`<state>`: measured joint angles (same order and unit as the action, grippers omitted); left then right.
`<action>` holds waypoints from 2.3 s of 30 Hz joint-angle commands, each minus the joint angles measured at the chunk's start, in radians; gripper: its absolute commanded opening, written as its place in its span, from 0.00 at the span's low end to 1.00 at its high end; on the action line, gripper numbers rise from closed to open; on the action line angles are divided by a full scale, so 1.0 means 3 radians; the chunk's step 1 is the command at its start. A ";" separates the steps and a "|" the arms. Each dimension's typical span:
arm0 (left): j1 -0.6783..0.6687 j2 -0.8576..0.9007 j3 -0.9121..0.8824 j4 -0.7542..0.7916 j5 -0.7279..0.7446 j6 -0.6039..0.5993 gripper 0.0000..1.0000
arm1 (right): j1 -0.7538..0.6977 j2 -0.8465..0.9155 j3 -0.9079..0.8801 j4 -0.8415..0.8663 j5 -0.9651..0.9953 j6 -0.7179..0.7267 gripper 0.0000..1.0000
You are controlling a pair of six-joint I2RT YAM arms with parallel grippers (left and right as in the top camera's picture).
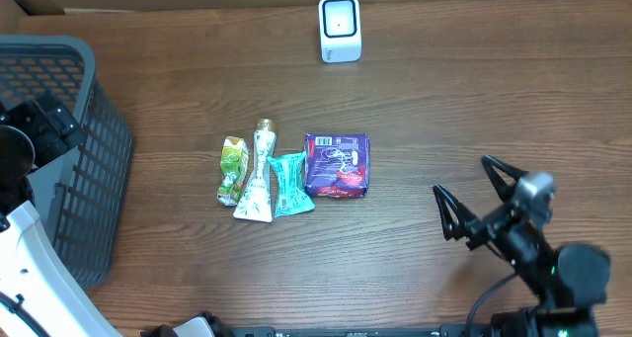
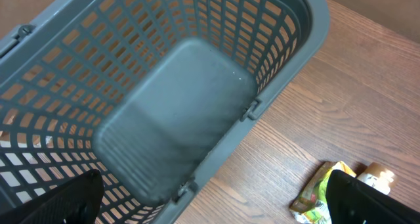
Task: Scan the item barcode
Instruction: 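Move the right gripper left toward the purple Carefree pack, then grasp the purple pack's right edge with the right gripper and drag it right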
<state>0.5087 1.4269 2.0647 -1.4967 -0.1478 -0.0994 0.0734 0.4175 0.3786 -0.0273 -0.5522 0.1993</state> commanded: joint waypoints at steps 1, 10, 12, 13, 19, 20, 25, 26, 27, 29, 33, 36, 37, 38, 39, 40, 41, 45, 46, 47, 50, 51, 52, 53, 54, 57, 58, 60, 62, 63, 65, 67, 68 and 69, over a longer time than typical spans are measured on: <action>0.0005 0.0000 0.0036 0.0005 -0.0029 -0.0045 1.00 | 0.0013 0.0603 0.0425 -0.0085 -0.0626 0.0148 1.00; 0.0005 0.0000 0.0036 0.0005 -0.0029 -0.0045 1.00 | 0.0014 0.2457 0.1790 -0.1303 -0.1058 0.0056 1.00; 0.0005 0.0000 0.0036 0.0005 -0.0029 -0.0045 0.99 | 0.0013 0.2815 0.2052 -0.1643 -0.1058 0.0047 1.00; 0.0005 0.0000 0.0036 0.0005 -0.0029 -0.0045 0.99 | 0.0013 0.2927 0.2121 -0.1718 -0.1059 0.0048 1.00; 0.0005 0.0000 0.0036 0.0005 -0.0029 -0.0045 1.00 | 0.0014 0.3460 0.2178 -0.1522 -0.1136 0.0080 1.00; 0.0005 0.0000 0.0036 0.0005 -0.0029 -0.0045 1.00 | 0.0036 0.3516 0.2178 -0.1451 -0.1132 0.0135 1.00; 0.0005 0.0000 0.0036 0.0005 -0.0029 -0.0045 1.00 | 0.0278 0.3783 0.2178 -0.1504 -0.0768 0.0369 0.88; 0.0005 0.0000 0.0036 0.0005 -0.0029 -0.0045 0.99 | 0.0345 0.3825 0.2178 -0.1512 -0.0735 0.0388 0.88; 0.0005 0.0000 0.0036 0.0005 -0.0029 -0.0045 1.00 | 0.0426 0.3864 0.2178 -0.1517 -0.0689 0.0399 0.88; 0.0005 0.0000 0.0036 0.0005 -0.0029 -0.0045 1.00 | 0.0566 0.3924 0.2178 -0.1531 -0.0498 0.0572 0.88; 0.0005 0.0000 0.0036 0.0005 -0.0029 -0.0043 1.00 | 0.0739 0.4059 0.2177 -0.1512 -0.0394 0.0659 0.86; 0.0005 0.0000 0.0036 0.0005 -0.0029 -0.0045 1.00 | 0.0760 0.4217 0.2177 -0.1514 -0.0409 0.0660 0.84; 0.0005 0.0000 0.0036 0.0005 -0.0029 -0.0045 1.00 | 0.0759 0.4271 0.2177 -0.1512 -0.0427 0.0660 0.84; 0.0005 0.0000 0.0036 0.0005 -0.0029 -0.0045 1.00 | 0.0759 0.4337 0.2177 -0.1512 -0.0437 0.0660 0.84; 0.0005 0.0000 0.0036 0.0005 -0.0029 -0.0045 0.99 | 0.0759 0.4393 0.2177 -0.1509 -0.0446 0.0657 0.84; 0.0005 0.0000 0.0036 0.0005 -0.0029 -0.0045 1.00 | 0.0759 0.4445 0.2177 -0.1508 -0.0453 0.0656 0.84; 0.0005 0.0000 0.0036 0.0005 -0.0029 -0.0045 1.00 | 0.0759 0.4495 0.2177 -0.1492 -0.0492 0.0645 0.84; 0.0005 0.0000 0.0036 0.0005 -0.0029 -0.0045 1.00 | 0.0776 0.4646 0.2177 -0.1378 -0.0582 0.0646 0.84; 0.0005 0.0000 0.0036 0.0005 -0.0029 -0.0045 1.00 | 0.0785 0.4667 0.2176 -0.1348 -0.0581 0.0646 0.84; 0.0005 0.0000 0.0036 0.0005 -0.0029 -0.0045 0.99 | 0.0802 0.4691 0.2167 -0.1291 -0.0582 0.0647 0.84; 0.0005 0.0000 0.0036 0.0005 -0.0029 -0.0045 0.99 | 0.0851 0.4747 0.2120 -0.1118 -0.0581 0.0689 0.83; 0.0005 0.0000 0.0036 0.0005 -0.0029 -0.0045 1.00 | 0.0870 0.4772 0.2098 -0.1054 -0.0570 0.0745 0.80; 0.0005 0.0000 0.0036 0.0005 -0.0029 -0.0045 0.99 | 0.0885 0.4800 0.2075 -0.0989 -0.0558 0.0786 0.76; 0.0005 0.0000 0.0036 0.0005 -0.0029 -0.0045 1.00 | 0.0899 0.4817 0.2054 -0.0938 -0.0533 0.0843 0.73; 0.0005 0.0000 0.0036 0.0005 -0.0029 -0.0045 1.00 | 0.0912 0.4842 0.2026 -0.0861 -0.0502 0.0917 0.70; 0.0005 0.0000 0.0036 0.0005 -0.0029 -0.0045 1.00 | 0.0923 0.4866 0.1976 -0.0706 -0.0436 0.1092 0.67; 0.0005 0.0000 0.0036 0.0005 -0.0031 -0.0045 1.00 | 0.0931 0.4868 0.1971 -0.0683 -0.0402 0.1109 0.66; 0.0005 0.0000 0.0036 0.0005 -0.0029 -0.0045 1.00 | 0.0941 0.4869 0.1970 -0.0678 -0.0392 0.1108 0.61; 0.0005 0.0000 0.0036 0.0005 -0.0029 -0.0045 1.00 | 0.0959 0.4869 0.1970 -0.0692 -0.0369 0.1095 0.55; 0.0005 0.0000 0.0036 0.0005 -0.0029 -0.0045 1.00 | 0.0974 0.4869 0.1970 -0.0687 -0.0362 0.1094 0.52; 0.0005 0.0000 0.0036 0.0005 -0.0029 -0.0045 0.99 | 0.0993 0.4869 0.1970 -0.0682 -0.0317 0.1095 0.43; 0.0005 0.0000 0.0036 0.0005 -0.0029 -0.0045 1.00 | 0.1008 0.4869 0.1970 -0.0669 -0.0292 0.1095 0.28; 0.0005 0.0000 0.0036 0.0005 -0.0029 -0.0045 1.00 | 0.1008 0.4869 0.1970 -0.0649 -0.0295 0.1095 0.17; 0.0005 0.0000 0.0036 0.0005 -0.0029 -0.0045 1.00 | 0.1007 0.4868 0.1970 -0.0623 -0.0306 0.1094 0.09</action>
<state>0.5087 1.4269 2.0647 -1.4967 -0.1482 -0.0998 0.3668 1.8751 0.9741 -0.2241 -0.6567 0.5232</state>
